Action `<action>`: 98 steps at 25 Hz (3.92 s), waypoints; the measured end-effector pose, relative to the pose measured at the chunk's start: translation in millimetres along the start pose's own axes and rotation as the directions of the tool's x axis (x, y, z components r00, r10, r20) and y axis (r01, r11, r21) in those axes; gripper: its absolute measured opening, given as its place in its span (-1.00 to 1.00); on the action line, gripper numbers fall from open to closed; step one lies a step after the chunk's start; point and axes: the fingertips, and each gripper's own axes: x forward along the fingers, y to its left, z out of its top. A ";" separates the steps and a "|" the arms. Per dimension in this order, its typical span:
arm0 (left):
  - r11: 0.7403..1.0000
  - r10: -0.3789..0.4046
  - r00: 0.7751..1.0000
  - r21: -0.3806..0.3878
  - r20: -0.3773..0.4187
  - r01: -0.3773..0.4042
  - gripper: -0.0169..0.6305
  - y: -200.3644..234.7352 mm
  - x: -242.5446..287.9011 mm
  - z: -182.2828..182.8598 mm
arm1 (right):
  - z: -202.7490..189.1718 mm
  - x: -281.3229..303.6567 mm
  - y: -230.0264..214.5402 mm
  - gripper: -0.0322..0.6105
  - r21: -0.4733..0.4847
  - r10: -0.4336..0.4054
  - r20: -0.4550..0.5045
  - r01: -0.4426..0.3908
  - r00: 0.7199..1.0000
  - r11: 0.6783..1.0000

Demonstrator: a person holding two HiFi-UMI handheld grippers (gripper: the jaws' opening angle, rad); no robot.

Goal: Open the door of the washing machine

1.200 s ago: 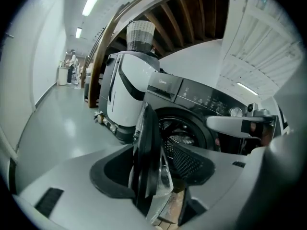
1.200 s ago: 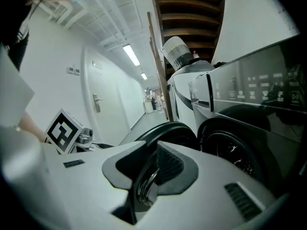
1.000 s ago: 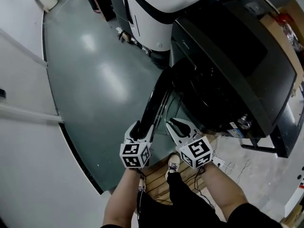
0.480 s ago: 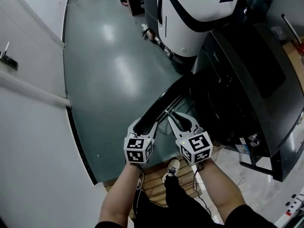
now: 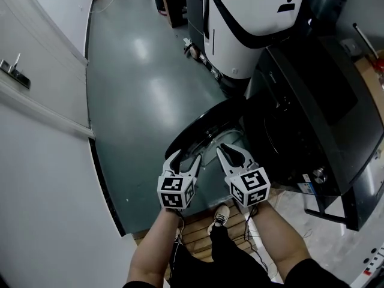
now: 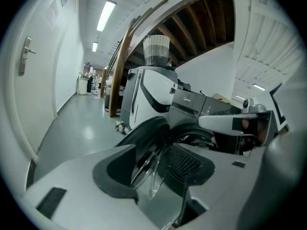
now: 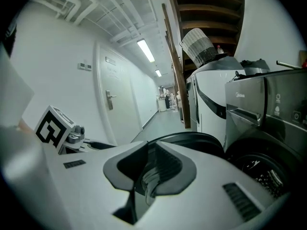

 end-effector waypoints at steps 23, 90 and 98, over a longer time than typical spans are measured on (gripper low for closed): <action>0.938 -0.303 0.946 0.208 0.113 0.276 -0.89 -31.1 -184.2 69.4 | 59.9 -115.1 130.2 -0.85 0.003 -0.245 0.151 0.247 0.958 0.969; 0.728 -0.637 0.768 0.279 -0.062 0.626 -0.89 -142.5 -334.0 -42.6 | -43.3 -346.4 232.0 -0.85 0.202 -0.653 0.122 0.625 0.748 0.754; 0.733 -0.631 0.774 0.281 -0.058 0.619 -0.89 -141.7 -338.1 -44.0 | -45.1 -349.3 233.7 -0.85 0.199 -0.651 0.118 0.625 0.749 0.755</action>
